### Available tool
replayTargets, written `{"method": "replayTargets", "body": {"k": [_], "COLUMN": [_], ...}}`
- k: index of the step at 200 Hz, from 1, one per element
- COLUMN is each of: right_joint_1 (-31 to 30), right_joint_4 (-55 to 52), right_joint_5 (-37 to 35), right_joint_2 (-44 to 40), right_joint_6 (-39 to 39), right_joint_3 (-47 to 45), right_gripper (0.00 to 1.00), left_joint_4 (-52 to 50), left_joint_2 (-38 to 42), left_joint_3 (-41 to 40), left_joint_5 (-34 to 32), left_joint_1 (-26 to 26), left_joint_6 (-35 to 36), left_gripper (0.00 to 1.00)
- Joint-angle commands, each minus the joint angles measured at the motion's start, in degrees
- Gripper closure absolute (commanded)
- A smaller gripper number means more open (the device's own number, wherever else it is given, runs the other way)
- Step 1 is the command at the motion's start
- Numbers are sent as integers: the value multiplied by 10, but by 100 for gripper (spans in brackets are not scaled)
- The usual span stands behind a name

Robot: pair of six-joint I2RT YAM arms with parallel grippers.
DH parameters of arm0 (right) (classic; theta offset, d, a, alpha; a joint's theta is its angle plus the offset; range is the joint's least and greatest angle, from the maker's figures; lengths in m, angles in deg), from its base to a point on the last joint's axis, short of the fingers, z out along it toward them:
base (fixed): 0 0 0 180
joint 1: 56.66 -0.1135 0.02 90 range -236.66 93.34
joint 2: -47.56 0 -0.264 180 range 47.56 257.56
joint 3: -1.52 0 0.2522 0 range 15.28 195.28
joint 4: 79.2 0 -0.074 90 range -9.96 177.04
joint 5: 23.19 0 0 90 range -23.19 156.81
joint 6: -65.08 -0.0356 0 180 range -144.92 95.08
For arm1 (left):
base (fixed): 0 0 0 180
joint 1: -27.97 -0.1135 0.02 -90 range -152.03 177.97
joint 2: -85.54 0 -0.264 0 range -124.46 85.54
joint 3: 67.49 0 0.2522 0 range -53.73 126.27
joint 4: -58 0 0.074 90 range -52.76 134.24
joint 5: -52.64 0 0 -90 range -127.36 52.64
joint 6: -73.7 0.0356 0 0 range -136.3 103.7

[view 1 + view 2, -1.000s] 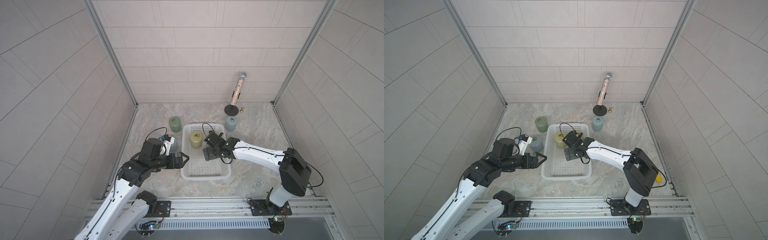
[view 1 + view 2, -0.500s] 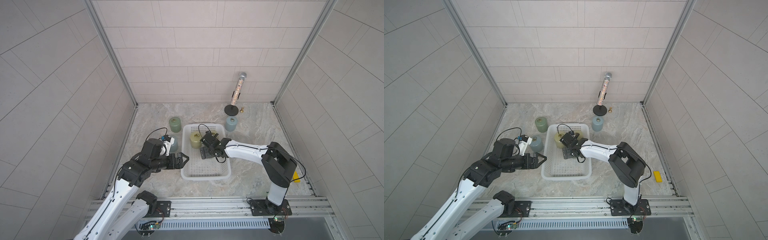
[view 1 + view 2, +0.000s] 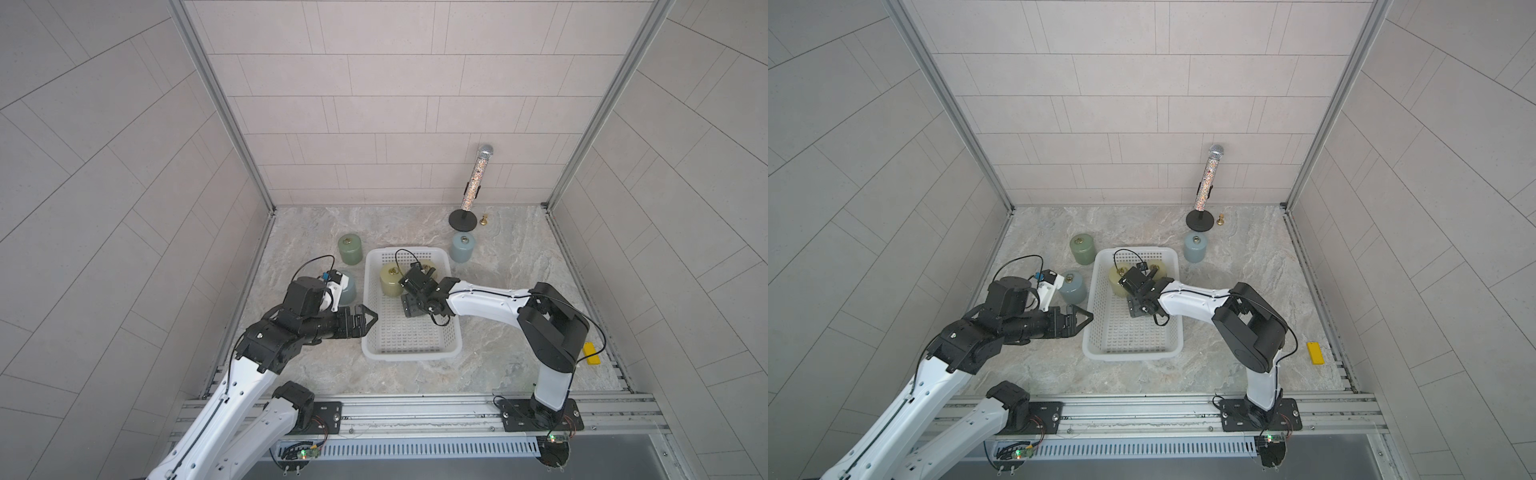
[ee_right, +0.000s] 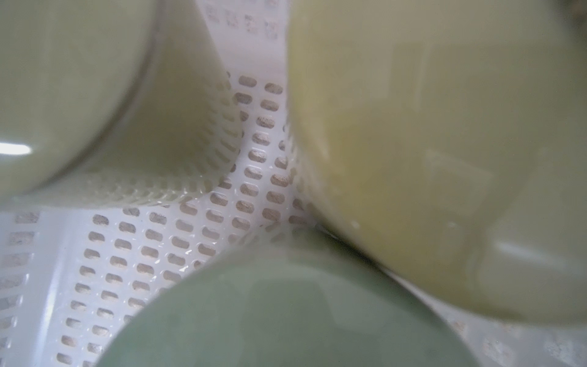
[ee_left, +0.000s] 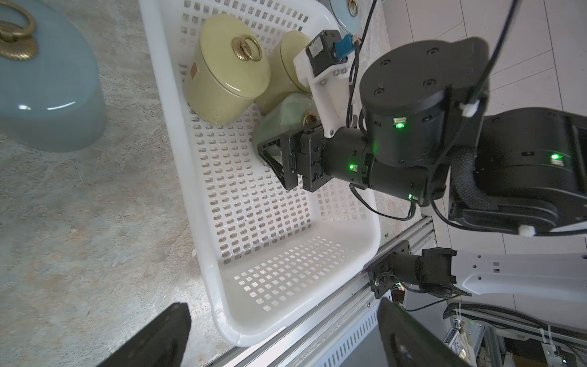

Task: Take the tea canister out of the basket
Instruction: Pick up the tea canister from the basket.

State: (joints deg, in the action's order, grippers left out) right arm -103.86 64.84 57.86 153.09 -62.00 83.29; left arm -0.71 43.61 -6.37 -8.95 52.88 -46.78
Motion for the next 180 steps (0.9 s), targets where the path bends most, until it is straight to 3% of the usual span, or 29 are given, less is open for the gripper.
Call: {"method": "replayTargets", "body": {"k": [1,126,180], "right_joint_1": [5,-8,35], "right_joint_4": [-18,-136,-188], "right_joint_5": [-21,-32,-42], "right_joint_2": [-4,-220,-295], "right_joint_6": [4,15,27], "right_joint_3": [-9,12,19], "right_gripper": [28,28,28], "left_joint_4": [-11,5,44], "left_joint_2": [1,-52,-100], "left_joint_3": [18,52,73], "left_joint_5": [-4,1,-4], "left_joint_1": [3,9,45], "left_joint_6": [1,17,14], "left_gripper": [0,0,0]}}
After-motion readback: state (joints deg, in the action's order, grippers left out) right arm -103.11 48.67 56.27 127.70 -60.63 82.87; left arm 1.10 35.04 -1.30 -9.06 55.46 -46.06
